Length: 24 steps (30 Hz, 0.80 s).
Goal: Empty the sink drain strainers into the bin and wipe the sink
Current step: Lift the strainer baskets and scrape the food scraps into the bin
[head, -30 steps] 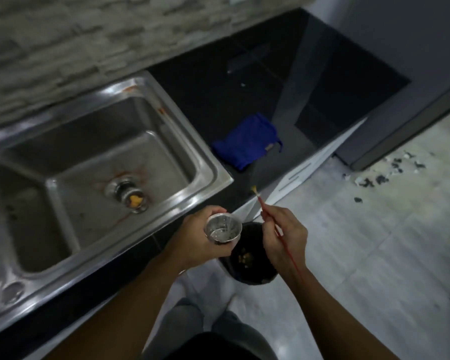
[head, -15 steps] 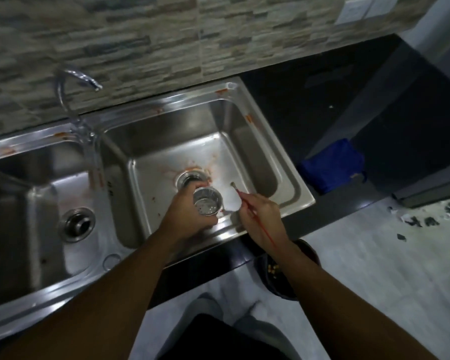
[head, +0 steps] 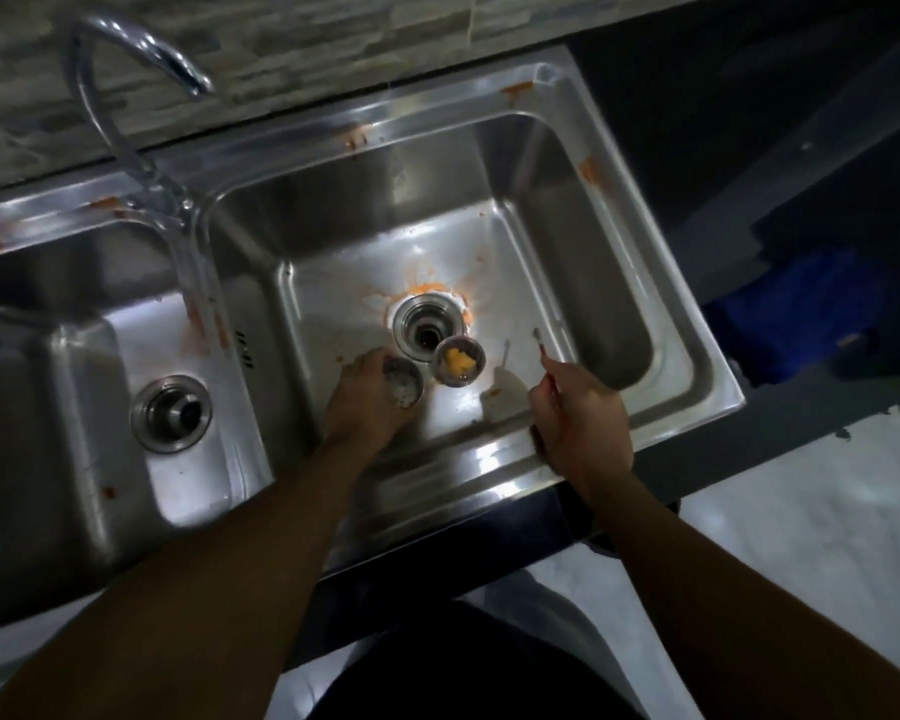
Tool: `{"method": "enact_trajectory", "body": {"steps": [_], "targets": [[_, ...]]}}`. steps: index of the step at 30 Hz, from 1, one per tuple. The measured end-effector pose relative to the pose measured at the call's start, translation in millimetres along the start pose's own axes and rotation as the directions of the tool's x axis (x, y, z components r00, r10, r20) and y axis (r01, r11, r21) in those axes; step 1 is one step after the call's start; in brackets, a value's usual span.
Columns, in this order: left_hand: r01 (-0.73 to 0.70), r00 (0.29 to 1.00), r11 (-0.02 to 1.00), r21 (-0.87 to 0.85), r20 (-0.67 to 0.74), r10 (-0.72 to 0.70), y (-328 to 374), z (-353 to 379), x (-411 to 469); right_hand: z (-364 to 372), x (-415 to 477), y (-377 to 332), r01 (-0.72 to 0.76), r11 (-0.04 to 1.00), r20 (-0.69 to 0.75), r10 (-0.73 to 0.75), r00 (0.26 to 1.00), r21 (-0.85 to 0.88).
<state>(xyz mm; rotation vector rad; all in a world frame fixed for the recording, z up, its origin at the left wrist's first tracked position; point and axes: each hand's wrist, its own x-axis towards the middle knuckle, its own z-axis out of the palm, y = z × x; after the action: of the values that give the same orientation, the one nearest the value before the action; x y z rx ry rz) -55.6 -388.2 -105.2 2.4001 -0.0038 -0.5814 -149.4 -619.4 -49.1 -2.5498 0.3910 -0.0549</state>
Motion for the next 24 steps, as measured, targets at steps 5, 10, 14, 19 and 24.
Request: {"method": "enact_trajectory", "body": {"steps": [5,10,14,19,24], "targets": [[0.081,0.995,0.997,-0.006,0.051,-0.081,-16,19,22,1,2,0,-0.005,1.0,0.009,0.005,1.0,0.005],[0.127,0.985,0.988,0.093,0.103,-0.136,-22,35,34,1,4,-1,0.003,1.0,0.001,-0.003,1.0,-0.015],[0.054,0.994,0.972,0.23,0.083,-0.075,-16,40,42,2,3,0,0.026,1.0,-0.027,-0.027,0.999,-0.008],[-0.079,0.992,0.961,0.266,0.12,0.048,2,53,61,5,1,2,0.036,0.999,-0.048,-0.036,0.998,0.001],[-0.162,0.974,0.943,0.29,0.202,0.105,16,75,75,9,1,7,0.016,1.0,-0.035,-0.016,0.999,0.0]]}}
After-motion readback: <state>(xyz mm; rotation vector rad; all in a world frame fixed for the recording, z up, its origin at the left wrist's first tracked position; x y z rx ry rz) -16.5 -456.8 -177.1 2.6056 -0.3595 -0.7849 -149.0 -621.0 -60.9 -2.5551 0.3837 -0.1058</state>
